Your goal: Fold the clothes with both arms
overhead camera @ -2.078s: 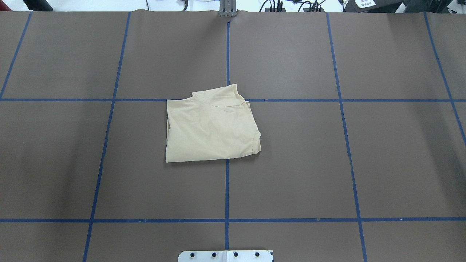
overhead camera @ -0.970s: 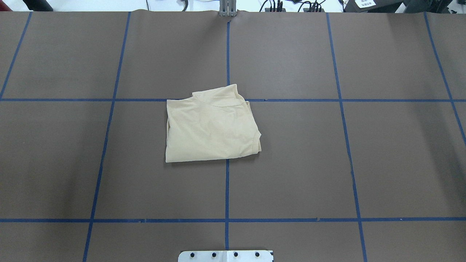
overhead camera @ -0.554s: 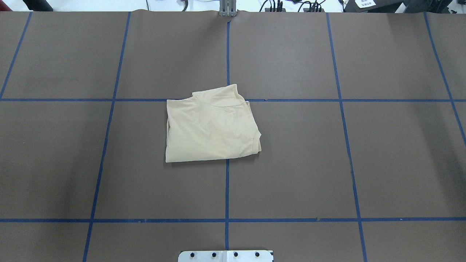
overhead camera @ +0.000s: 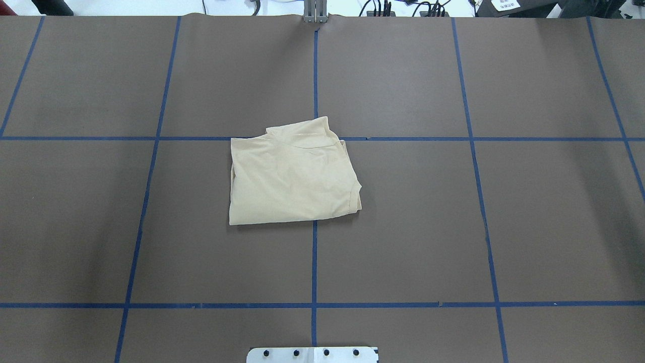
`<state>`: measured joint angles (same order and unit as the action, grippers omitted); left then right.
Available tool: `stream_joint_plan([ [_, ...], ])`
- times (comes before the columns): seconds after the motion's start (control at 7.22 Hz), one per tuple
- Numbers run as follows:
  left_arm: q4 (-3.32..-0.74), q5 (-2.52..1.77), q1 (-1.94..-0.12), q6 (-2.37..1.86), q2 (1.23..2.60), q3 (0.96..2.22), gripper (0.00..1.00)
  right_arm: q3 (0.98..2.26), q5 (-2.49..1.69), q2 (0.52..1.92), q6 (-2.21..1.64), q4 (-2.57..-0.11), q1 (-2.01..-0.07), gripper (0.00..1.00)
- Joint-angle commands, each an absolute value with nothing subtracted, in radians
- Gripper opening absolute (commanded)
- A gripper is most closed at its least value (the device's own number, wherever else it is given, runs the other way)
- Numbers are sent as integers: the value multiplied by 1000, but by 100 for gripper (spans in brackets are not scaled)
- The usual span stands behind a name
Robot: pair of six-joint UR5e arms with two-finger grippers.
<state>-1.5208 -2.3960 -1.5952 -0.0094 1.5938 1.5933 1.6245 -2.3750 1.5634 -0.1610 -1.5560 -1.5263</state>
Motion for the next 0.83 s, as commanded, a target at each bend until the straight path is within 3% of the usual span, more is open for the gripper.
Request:
stream_joint_plan([
  [0.0,-1520,-2396,-1595,-9,1594,1595,100,1628,-2422,1578,-160,-1565,-1528,100],
  [0.69,-1520,-2395,-1595,-8,1594,1594,100,1643,-2427,1582,-144,-1621,-1554,100],
])
